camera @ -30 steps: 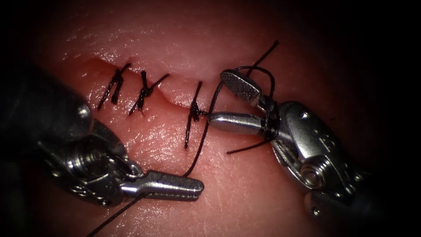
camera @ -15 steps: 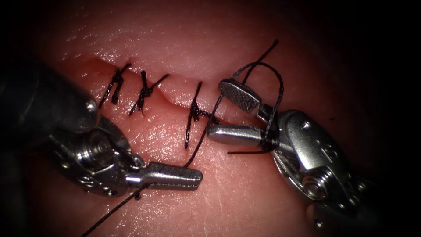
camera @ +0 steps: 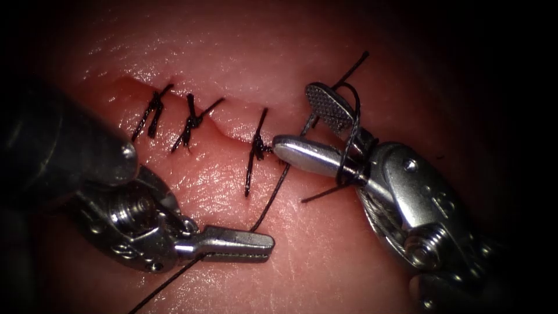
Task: Wound Closure
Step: Adjust the left gripper to have a longer working length for the suture
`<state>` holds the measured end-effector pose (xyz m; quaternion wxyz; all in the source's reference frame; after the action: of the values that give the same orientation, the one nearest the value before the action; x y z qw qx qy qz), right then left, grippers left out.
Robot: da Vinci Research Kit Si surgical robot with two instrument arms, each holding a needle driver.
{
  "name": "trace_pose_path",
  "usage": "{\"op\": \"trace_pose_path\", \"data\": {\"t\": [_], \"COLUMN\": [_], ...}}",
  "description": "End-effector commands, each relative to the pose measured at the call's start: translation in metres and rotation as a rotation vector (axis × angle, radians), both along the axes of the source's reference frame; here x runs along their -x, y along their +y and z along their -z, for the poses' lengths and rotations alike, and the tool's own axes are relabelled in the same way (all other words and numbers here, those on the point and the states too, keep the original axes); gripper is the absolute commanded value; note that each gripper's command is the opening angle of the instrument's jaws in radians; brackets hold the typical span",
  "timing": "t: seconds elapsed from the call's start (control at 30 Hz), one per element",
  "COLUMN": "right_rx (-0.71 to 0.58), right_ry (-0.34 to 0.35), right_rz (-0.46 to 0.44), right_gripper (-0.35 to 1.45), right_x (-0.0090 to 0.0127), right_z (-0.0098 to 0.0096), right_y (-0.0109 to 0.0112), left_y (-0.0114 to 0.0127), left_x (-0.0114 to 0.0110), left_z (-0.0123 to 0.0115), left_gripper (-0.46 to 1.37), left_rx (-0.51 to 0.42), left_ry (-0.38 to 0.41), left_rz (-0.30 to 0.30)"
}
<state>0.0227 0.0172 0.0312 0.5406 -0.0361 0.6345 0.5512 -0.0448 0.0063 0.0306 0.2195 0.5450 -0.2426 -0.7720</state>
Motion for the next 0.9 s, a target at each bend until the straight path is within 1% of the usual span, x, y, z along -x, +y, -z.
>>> {"op": "trace_pose_path", "data": {"t": [0.03, 0.17, 0.2, 0.27, 0.3, 0.43, 0.53, 0.63, 0.8, 0.9], "right_rx": [-0.029, -0.103, -0.14, -0.198, -0.217, -0.291, -0.324, -0.353, -0.365, -0.365], "right_ry": [-0.021, -0.086, -0.118, -0.159, -0.169, -0.17, -0.151, -0.149, -0.149, -0.148], "right_rz": [-0.019, -0.046, -0.048, -0.073, -0.081, -0.125, -0.159, -0.173, -0.186, -0.193], "right_gripper": [0.94, 0.99, 0.99, 1.01, 1.02, 1.05, 1.02, 1.02, 1.02, 1.03], "right_x": [0.0, 0.0, 0.0, 0.0001, 0.0002, 0.0006, 0.0011, 0.0015, 0.0021, 0.0024], "right_z": [0.0001, 0.0001, 0.0001, 0.0001, 0.0001, -0.0001, -0.0006, -0.0012, -0.0023, -0.0032], "right_y": [0.0, -0.0002, -0.0004, -0.0008, -0.0009, -0.0013, -0.0017, -0.0019, -0.0013, -0.0006], "left_y": [-0.0001, -0.0004, -0.0005, -0.0004, -0.0003, 0.0002, 0.0007, 0.0011, 0.0019, 0.0026], "left_x": [0.0, 0.0, 0.0, 0.0, 0.0, 0.0, 0.0, 0.0, 0.0001, 0.0002], "left_z": [0.0001, 0.0006, 0.0007, 0.001, 0.0012, 0.0016, 0.0019, 0.0021, 0.002, 0.0017], "left_gripper": [-0.35, -0.35, -0.35, -0.35, -0.35, -0.35, -0.35, -0.35, -0.35, -0.35], "left_rx": [-0.001, -0.009, -0.011, -0.02, -0.021, -0.028, -0.031, -0.032, -0.035, -0.035], "left_ry": [0.001, 0.001, 0.004, 0.005, 0.005, 0.006, -0.004, -0.01, -0.017, -0.022], "left_rz": [-0.004, -0.01, -0.015, -0.016, -0.016, -0.019, -0.016, -0.01, -0.009, -0.002]}}
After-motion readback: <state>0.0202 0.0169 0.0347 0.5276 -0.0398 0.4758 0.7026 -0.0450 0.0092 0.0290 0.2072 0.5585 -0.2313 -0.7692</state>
